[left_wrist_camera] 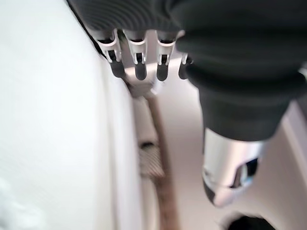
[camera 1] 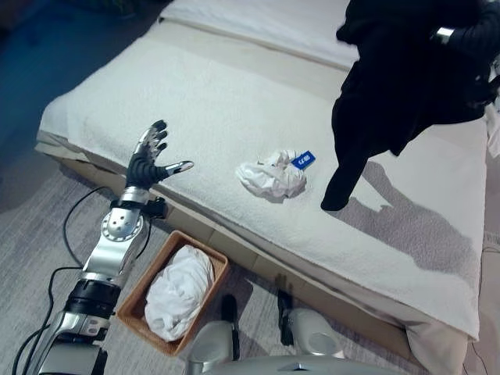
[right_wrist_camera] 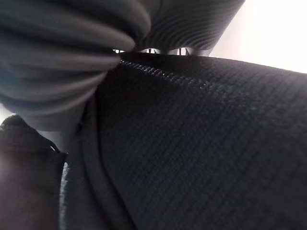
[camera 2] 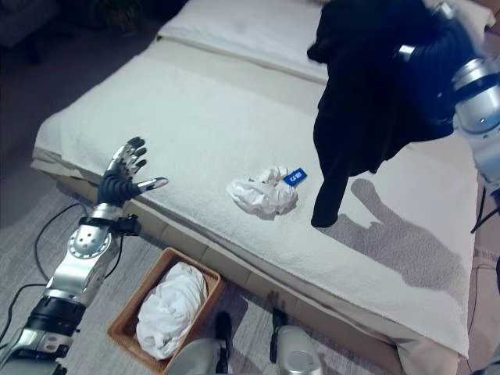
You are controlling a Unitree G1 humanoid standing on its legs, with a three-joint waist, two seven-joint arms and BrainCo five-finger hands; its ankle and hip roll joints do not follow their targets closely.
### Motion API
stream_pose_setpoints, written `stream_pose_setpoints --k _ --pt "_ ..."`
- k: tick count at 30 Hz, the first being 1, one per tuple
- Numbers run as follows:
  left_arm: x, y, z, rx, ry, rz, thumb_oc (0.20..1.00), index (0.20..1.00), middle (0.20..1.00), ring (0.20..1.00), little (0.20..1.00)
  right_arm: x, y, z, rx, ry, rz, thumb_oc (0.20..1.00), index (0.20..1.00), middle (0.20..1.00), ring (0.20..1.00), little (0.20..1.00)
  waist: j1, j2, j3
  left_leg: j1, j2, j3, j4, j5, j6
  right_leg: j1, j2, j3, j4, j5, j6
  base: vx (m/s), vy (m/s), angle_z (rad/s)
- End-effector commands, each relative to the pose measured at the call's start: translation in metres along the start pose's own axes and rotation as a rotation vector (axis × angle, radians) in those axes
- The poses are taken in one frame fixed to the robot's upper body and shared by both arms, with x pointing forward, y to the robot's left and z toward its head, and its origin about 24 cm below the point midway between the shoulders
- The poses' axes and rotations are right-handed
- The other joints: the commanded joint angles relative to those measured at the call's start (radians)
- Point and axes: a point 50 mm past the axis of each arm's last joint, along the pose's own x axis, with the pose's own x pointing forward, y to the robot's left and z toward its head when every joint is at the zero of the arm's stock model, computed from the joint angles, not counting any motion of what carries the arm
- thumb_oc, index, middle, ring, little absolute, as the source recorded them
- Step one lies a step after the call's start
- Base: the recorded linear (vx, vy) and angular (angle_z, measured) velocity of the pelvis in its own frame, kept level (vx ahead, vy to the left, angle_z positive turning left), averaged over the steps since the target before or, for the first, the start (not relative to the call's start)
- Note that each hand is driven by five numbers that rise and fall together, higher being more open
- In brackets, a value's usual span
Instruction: Pick up clothes into the bucket
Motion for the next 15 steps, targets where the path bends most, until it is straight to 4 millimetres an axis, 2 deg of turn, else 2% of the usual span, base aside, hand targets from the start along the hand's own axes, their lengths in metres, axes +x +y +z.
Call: stream_pose_setpoints --k 1,5,7,11,12,13,15 --pt "0.015 -0.020 0.023 0.000 -0.096 -0.144 1.000 1.000 1.000 1.000 1.000 0.007 0.000 0.026 0.144 -0.117 0.024 0.200 0.200 0.200 0.200 0.200 -0.006 -0.056 -0.111 -0.018 0.023 -0.022 0.044 -0.057 -0.053 0.043 -0.050 -0.007 0.021 -0.038 0.072 0.03 0.001 -0.01" --pt "0.043 -0.068 0.042 0.006 -0.128 -0.359 1.000 1.000 1.000 1.000 1.000 0.011 0.028 0.044 0.193 -0.167 0.200 0.200 0.200 0.200 0.200 0.200 -0.021 -0.057 -0.150 0.018 0.025 -0.013 0.038 -0.062 -0.053 0.086 -0.053 -0.013 0.002 -0.035 0.075 0.06 -0.004 0.00" --pt "0.051 -0.088 0.044 -0.031 -0.114 -0.432 1.000 1.000 1.000 1.000 1.000 0.011 0.040 0.055 0.222 -0.202 0.270 0.200 0.200 0.200 0.200 0.200 -0.025 -0.055 -0.160 0.031 0.027 -0.010 0.032 -0.062 -0.053 0.101 -0.052 -0.014 -0.009 -0.033 0.076 0.04 0.000 0.02" --pt "0.060 -0.116 0.048 -0.104 -0.093 -0.493 1.000 1.000 1.000 1.000 1.000 0.008 0.056 0.073 0.292 -0.268 0.369 0.200 0.200 0.200 0.200 0.200 -0.031 -0.052 -0.174 0.045 0.028 -0.009 0.025 -0.060 -0.054 0.119 -0.052 -0.015 -0.022 -0.031 0.077 0.01 0.003 -0.03" --pt "0.060 -0.116 0.048 -0.105 -0.093 -0.494 1.000 1.000 1.000 1.000 1.000 0.008 0.056 0.073 0.292 -0.267 0.369 0.200 0.200 0.200 0.200 0.200 -0.031 -0.052 -0.174 0.045 0.028 -0.009 0.024 -0.060 -0.054 0.120 -0.052 -0.015 -0.022 -0.031 0.077 0.01 -0.001 -0.05" --pt "0.060 -0.129 0.048 -0.155 -0.073 -0.524 1.000 1.000 1.000 1.000 1.000 0.003 0.067 0.084 0.346 -0.306 0.437 0.200 0.200 0.200 0.200 0.200 -0.034 -0.052 -0.177 0.049 0.029 -0.009 0.022 -0.058 -0.055 0.126 -0.052 -0.018 -0.025 -0.031 0.078 0.01 -0.002 -0.03" --pt "0.059 -0.141 0.048 -0.220 -0.051 -0.549 1.000 1.000 1.000 1.000 1.000 -0.001 0.075 0.093 0.400 -0.341 0.488 0.200 0.200 0.200 0.200 0.200 -0.034 -0.052 -0.179 0.053 0.029 -0.010 0.022 -0.058 -0.056 0.131 -0.052 -0.020 -0.025 -0.032 0.078 0.00 0.000 0.00"
